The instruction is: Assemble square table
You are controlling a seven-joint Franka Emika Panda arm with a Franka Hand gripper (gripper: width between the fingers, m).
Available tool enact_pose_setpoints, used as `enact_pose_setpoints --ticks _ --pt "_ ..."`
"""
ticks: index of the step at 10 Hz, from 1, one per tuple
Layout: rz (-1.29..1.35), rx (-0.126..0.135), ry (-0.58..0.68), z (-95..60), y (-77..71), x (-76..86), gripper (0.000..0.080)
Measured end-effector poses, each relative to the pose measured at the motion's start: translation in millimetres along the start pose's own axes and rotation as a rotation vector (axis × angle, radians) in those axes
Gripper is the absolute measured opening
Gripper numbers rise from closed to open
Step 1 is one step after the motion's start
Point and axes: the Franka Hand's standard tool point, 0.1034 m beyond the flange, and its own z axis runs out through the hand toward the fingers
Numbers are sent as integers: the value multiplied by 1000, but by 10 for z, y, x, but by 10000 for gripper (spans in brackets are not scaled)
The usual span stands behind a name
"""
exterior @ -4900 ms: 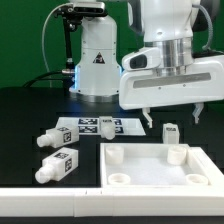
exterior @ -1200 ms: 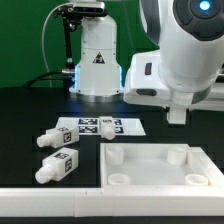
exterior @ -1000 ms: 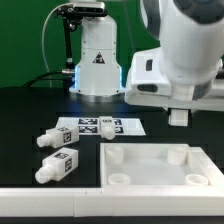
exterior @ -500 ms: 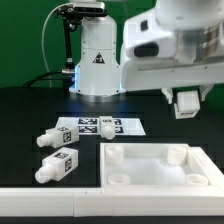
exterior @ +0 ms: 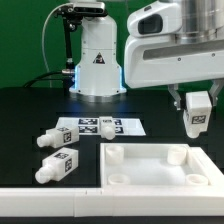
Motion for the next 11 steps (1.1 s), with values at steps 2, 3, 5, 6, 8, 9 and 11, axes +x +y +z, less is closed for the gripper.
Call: enact_pose_setpoints --ticks 2,3,5,6,8,9,11 --pt "-92 -34 200 -147 -99 182 284" --pt "-85 -27 237 -99 -85 146 284" --pt "-108 -23 401 -97 -91 222 284" --pt "-136 -31 479 -26 -77 205 284" --pt "-197 -65 466 26 34 259 284" --pt "-209 -71 458 110 64 246 284" --pt "-211 -73 446 235 98 194 284"
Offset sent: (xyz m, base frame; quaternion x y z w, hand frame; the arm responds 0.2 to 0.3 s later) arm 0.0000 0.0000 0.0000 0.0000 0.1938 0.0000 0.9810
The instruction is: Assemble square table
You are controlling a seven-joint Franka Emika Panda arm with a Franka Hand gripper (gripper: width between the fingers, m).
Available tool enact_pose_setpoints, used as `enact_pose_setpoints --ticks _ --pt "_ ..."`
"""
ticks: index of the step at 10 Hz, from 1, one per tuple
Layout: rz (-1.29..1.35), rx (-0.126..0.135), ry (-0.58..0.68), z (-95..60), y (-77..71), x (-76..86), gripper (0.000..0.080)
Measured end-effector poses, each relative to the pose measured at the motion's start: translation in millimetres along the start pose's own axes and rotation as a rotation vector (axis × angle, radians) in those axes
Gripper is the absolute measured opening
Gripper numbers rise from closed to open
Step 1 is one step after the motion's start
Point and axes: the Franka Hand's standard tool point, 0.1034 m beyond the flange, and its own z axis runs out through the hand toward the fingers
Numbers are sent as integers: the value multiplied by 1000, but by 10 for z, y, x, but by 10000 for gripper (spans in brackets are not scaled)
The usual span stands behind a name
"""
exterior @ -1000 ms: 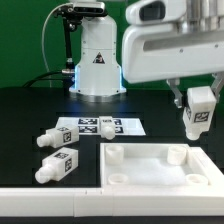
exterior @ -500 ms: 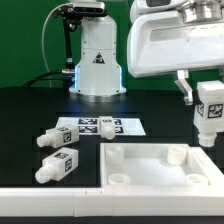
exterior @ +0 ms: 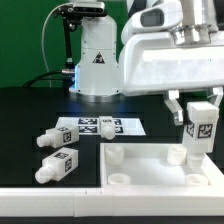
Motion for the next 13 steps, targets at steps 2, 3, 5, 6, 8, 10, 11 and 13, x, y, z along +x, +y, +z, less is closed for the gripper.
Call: enact_pose_setpoints --ticks 2,3,5,6,8,10,11,13 --pt "0 4 -10 50 -34 -49 284" --pt "-2 5 -10 51 -44 -50 284" --pt "-2 7 -18 107 -58 -83 284" --pt "-5 9 -21 132 -77 -91 284" --pt "-4 8 -25 167 -67 -107 284" --pt "-6 10 -23 218 -87 -127 284" --pt "-6 10 -21 246 -88 -145 284" --pt "-5 9 -20 301 -85 -186 284"
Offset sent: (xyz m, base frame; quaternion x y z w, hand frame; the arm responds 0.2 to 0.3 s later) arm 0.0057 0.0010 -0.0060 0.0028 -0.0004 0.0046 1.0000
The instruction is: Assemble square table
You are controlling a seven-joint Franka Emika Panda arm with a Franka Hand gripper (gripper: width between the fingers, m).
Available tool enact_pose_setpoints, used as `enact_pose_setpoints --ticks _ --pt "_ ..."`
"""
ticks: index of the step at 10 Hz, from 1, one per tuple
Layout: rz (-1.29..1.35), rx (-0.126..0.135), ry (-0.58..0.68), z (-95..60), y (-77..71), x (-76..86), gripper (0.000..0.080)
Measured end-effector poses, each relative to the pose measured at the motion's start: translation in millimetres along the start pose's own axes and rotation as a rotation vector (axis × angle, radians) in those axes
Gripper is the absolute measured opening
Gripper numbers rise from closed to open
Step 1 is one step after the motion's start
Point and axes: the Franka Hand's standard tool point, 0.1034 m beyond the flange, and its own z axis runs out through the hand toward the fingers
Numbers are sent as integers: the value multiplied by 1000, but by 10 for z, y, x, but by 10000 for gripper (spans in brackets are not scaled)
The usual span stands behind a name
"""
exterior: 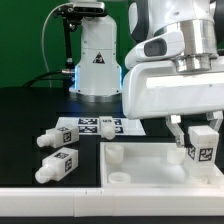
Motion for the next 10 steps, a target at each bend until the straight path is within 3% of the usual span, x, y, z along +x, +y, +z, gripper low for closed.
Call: enact_pose_setpoints --ticks 4,5,6,7,8,10 --pt "11 -6 69 7 7 -10 284" --pt "11 -5 62 11 5 -17 353" --pt "10 -3 27 4 8 -8 353" --pt "14 -2 5 -69 44 108 551" --pt "21 -1 -13 -110 77 206 622" --pt "30 16 -219 -137 78 262 641"
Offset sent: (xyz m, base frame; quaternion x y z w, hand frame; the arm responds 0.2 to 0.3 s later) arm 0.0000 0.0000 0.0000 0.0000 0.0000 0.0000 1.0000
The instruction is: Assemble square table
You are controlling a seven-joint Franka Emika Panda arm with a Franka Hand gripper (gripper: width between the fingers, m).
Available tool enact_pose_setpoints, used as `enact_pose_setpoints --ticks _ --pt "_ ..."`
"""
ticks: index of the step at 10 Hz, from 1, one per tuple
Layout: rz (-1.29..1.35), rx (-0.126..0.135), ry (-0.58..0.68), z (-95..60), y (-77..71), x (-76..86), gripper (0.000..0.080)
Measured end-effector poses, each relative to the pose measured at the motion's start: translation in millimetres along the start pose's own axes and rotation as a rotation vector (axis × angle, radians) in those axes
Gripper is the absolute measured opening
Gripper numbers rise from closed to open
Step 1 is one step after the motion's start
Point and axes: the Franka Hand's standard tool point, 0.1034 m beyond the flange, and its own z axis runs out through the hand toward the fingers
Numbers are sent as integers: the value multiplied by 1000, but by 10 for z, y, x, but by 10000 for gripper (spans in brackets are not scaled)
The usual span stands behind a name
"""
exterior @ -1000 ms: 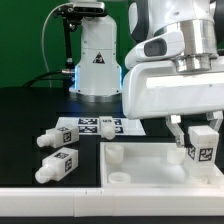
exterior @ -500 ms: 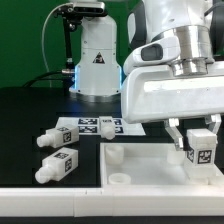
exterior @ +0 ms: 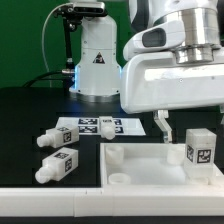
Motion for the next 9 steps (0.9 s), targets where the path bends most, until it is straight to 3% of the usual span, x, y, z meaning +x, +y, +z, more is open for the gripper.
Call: enact_pose_setpoints --ticks 1,3,6,7,8,9 --pt "12 5 -54 5 -9 29 648" --pt "23 15 -205 76 -81 -93 649" --pt "45 17 -236 109 -74 -49 649" --pt "58 15 -236 110 -75 -49 526" --pt "88 12 -237 111 -76 -51 351" --pt "164 2 -237 109 -69 -49 351"
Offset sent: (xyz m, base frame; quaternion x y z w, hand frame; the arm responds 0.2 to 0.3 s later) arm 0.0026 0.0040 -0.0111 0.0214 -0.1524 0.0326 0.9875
